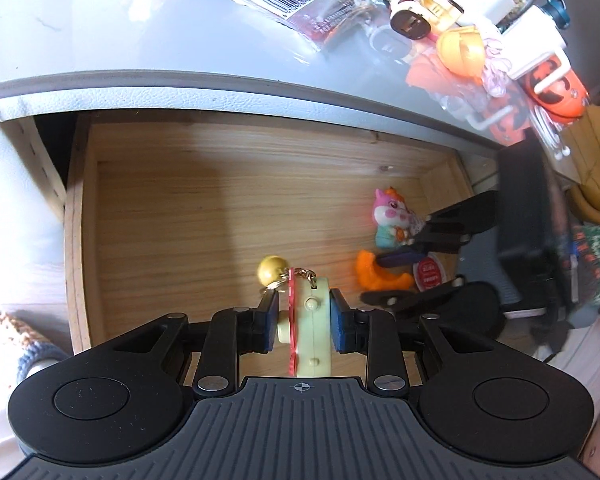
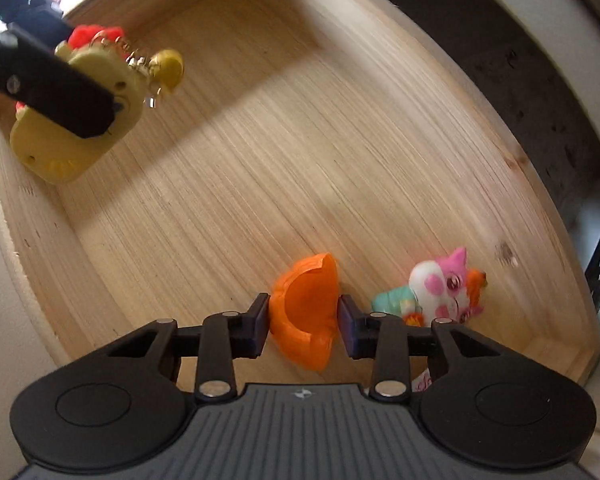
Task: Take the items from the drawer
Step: 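Grasp the orange cup toy with the right gripper while the left gripper holds the keychain, then set the keychain and orange cup toy on the countertop, opening both grippers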
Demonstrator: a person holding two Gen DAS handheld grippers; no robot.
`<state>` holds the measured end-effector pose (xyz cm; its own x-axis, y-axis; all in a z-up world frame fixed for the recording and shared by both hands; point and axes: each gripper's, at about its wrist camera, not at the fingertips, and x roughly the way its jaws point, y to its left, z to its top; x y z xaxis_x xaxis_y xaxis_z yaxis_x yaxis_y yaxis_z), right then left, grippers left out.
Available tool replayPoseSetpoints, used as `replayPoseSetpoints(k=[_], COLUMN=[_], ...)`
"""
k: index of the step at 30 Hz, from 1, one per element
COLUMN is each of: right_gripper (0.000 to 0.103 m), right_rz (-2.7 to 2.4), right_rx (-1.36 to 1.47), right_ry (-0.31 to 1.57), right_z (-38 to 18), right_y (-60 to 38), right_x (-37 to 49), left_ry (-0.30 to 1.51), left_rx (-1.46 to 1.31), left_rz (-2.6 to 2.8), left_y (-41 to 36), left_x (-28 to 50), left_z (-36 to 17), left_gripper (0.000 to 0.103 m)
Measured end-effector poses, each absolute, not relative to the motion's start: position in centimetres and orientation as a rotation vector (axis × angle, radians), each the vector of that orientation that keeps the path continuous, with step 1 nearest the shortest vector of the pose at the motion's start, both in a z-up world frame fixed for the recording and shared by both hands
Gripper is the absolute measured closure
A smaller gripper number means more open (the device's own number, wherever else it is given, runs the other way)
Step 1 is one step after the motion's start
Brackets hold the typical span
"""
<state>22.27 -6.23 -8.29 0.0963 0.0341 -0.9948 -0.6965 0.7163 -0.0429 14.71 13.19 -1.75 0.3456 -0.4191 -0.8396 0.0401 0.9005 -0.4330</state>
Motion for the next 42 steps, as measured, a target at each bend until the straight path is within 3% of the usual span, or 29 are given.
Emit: replayPoseSetpoints(k=[12,16,21,24,27,33,38,42], right_gripper=[0.068,0.068,0.068,0.068,0.068,0.068,0.07,0.065], right_rz=[0.604,0.552,0.472,0.397,0.314,0.209,0.209,0.233], right_rx=[-0.326,-0.161,-0.069,-0.077,-0.105,-0.141,-0.141,-0.135], right_ry=[1.197,1.078,0.783,0.647,0.624,0.739,0.79,0.78], right_z=[2.3,7.5,17.0,20.1,19.3,11.1,7.6,7.4], right_y=[-11.7,-15.6,-19.8,-21.1,-21.5,-20.8,-20.1,-19.9], right_x=[17.9,16.9,17.1,18.7,21.1,26.2,26.3,26.1], left_ry=[1.158,0.962,0.636,0.565,0.615,0.783,0.733,0.66], left_rx=[-0.292,-0.356,-0.294,-0.283,-0.274,-0.368,-0.233,-0.217], left_rz=[-0.368,-0.493,-0.414,-0.322,-0.218,-0.171,-0.117,-0.095], left_y=[11.5,11.5,12.5,13.0,13.4,14.9,14.6,15.0], left_x=[14.3,13.4,15.6,19.1,23.3,27.6,27.0,26.3], left_z=[-1.2,5.5,15.8,17.3,15.0,7.6,6.5,7.4], left_gripper=[0.074,0.073,0.073,0.073,0.073,0.072,0.066,0.068])
